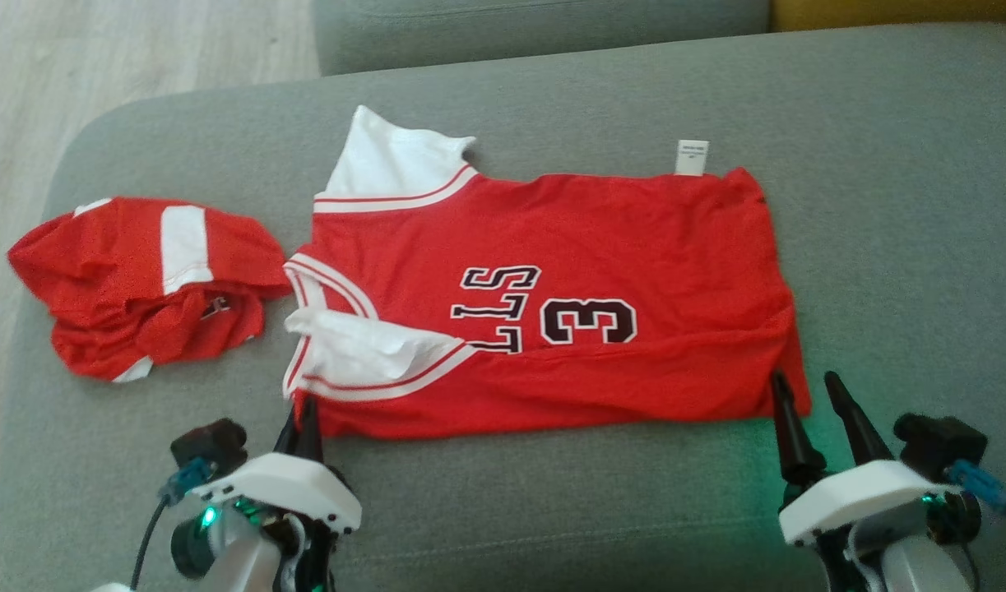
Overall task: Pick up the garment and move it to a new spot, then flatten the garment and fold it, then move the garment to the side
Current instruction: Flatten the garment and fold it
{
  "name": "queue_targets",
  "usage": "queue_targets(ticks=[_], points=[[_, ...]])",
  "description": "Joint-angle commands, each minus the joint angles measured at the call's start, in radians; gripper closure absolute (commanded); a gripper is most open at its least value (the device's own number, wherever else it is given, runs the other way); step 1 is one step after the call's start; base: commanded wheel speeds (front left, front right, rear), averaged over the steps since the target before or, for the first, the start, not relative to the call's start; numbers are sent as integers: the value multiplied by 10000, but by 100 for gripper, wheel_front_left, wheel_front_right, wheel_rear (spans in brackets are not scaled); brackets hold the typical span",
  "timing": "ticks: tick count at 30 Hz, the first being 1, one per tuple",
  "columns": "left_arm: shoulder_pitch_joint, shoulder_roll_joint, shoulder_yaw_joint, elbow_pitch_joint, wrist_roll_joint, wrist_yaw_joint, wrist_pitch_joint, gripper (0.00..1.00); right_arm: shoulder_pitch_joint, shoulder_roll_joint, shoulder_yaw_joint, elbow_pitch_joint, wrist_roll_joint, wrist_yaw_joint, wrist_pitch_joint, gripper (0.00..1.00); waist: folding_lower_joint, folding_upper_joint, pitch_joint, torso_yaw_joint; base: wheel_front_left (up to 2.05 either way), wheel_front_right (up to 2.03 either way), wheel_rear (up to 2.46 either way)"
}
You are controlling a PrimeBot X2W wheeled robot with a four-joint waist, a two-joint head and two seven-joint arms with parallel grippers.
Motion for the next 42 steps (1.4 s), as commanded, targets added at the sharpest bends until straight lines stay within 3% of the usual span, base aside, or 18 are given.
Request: queue_targets(ticks=[1,6,10,21,22,23,24,42], points=[[-114,87,223,-658,223,-40,-61,100,-627,-78,60,219,334,-4,64,0,0,0,37,215,0,0,0],[287,87,-92,-1632,650,23,-61,100,-1458,-78,-639,2440,1313,-4,31,0,0,0,34,648,0,0,0],[483,87,-331,-2010,781,124,-61,100,-2209,-78,-1303,4229,676,-4,-255,0,0,0,16,857,0,0,0],[525,87,-448,-2251,839,237,-61,100,-3735,-78,-1547,6738,534,-4,-494,0,0,0,115,965,0,0,0],[521,87,-440,-2249,847,249,-61,100,-3828,-78,-1452,6885,617,-4,-495,13,0,0,118,962,0,0,0],[521,87,-429,-2240,852,258,-61,100,-3888,-78,-1344,6990,644,-4,-497,67,0,0,113,953,0,0,0],[522,87,-417,-2227,858,269,-61,100,-3933,-78,-1234,7056,668,-4,-497,100,0,0,103,941,0,0,0],[1258,87,-200,-1663,1255,192,-61,100,-3522,-78,-2846,6775,-2037,-4,-321,100,0,0,-754,505,0,0,0]])
